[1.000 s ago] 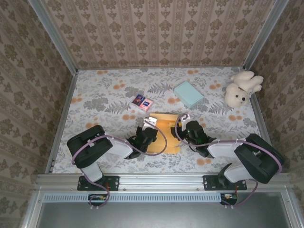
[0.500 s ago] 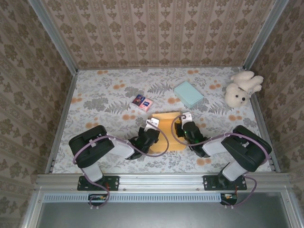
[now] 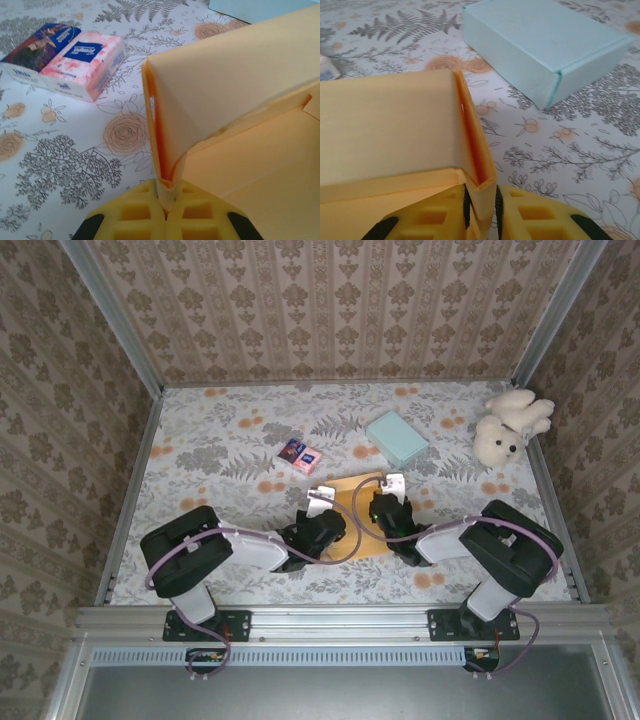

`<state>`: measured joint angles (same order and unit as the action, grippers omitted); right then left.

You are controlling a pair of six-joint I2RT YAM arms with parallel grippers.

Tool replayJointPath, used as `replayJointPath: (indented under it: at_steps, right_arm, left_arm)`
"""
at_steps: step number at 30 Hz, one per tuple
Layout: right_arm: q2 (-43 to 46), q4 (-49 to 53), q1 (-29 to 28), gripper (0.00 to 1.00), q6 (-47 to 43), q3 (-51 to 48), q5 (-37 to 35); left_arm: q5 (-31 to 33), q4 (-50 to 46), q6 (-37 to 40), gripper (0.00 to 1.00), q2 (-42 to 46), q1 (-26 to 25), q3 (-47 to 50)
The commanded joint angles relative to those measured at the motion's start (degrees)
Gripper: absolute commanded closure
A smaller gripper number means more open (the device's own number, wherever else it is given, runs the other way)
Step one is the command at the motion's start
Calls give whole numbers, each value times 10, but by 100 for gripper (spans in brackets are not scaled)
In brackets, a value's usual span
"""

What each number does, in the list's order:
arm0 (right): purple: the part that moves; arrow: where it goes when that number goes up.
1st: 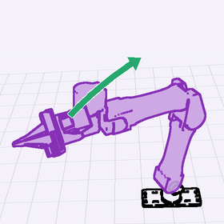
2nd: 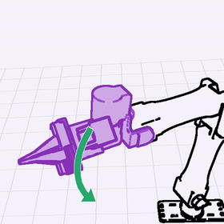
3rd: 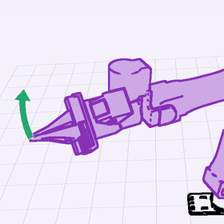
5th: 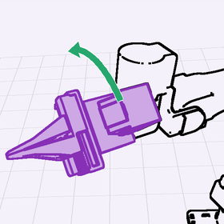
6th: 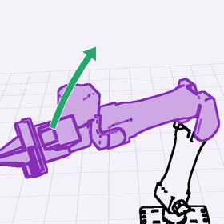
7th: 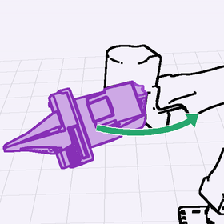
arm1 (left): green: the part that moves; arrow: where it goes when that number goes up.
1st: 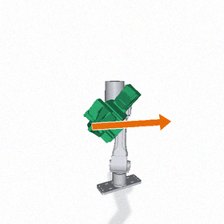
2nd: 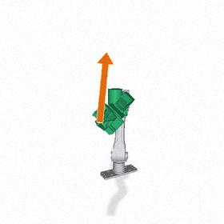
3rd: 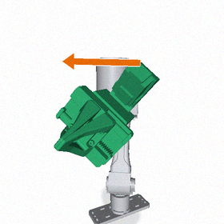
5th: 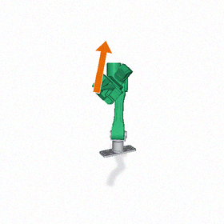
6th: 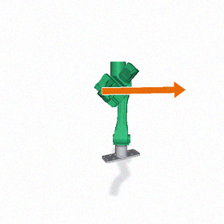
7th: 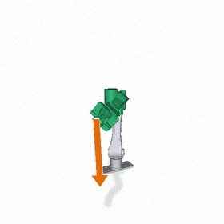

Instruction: Fold the paper box

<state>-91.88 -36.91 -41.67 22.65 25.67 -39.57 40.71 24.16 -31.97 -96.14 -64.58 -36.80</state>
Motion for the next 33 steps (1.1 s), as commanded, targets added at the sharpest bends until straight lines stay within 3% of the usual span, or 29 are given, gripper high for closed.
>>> replayJointPath:
  at_steps: [1,5,11,13,15,17,20,28,33]
  right_arm:
    - [18,116,13,78,52,15,-130]
    - [29,186,13,75,89,34,-171]
    - [54,201,14,76,118,28,-202]
    - [54,164,15,76,96,22,-167]
    - [45,63,22,74,45,1,-71]
    - [29,45,35,71,35,9,20]
    - [2,11,35,67,19,13,69]
    - [-37,-26,35,64,0,15,87]
    - [-35,-17,35,70,0,12,65]
  left_arm:
    - [25,-115,-53,100,0,3,2]
    - [29,-143,-70,100,-5,-2,-14]
    - [26,-148,-80,100,-2,-9,-20]
    - [23,-147,-79,100,-3,-11,-23]
    - [19,-146,-78,100,-3,-13,-25]
    - [18,-147,-77,100,-3,-16,-26]
    - [19,-148,-76,100,-4,-16,-29]
    - [20,-153,-77,100,-5,-16,-32]
    - [27,-160,-82,100,-5,-15,-31]
